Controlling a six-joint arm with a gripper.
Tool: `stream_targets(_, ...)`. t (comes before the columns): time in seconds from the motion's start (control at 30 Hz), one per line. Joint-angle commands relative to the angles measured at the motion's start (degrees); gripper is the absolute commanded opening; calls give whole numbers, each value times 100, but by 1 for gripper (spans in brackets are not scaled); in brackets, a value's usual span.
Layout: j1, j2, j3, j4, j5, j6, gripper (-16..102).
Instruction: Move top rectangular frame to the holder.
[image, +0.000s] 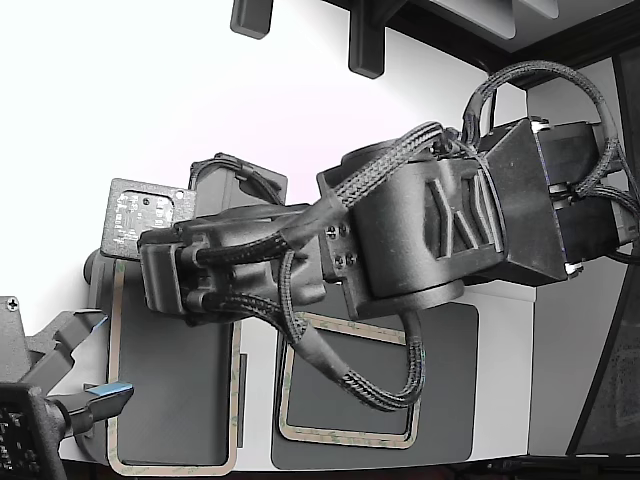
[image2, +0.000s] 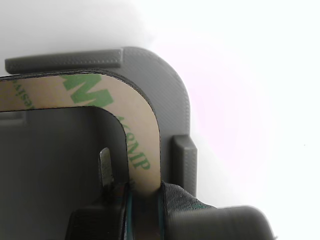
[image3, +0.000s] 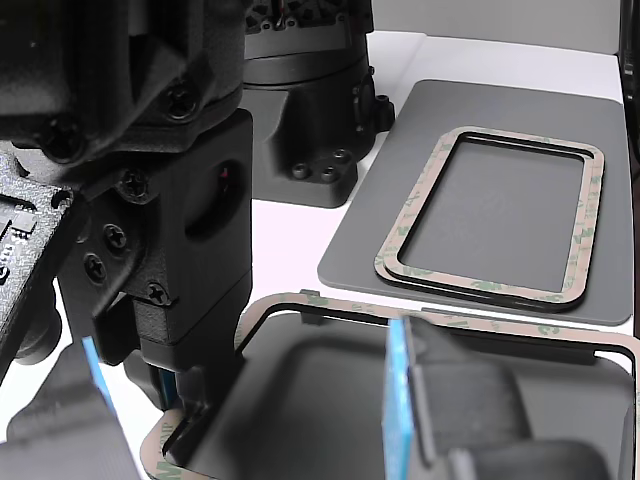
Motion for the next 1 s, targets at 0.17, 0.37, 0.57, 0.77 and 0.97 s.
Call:
stream_targets(0.17,-97,114,-53,-35,53,-26,-11)
stream_targets(0.37,-97,114,-9,-35,62,-9,-11)
stream_targets(0.57,-105,97,-9,-44,114,35,-11)
stream_targets(0.77,-123,88,18,-44,132,70,-11)
stream_targets(0.97,-132,79,70,-79,114,79,-11)
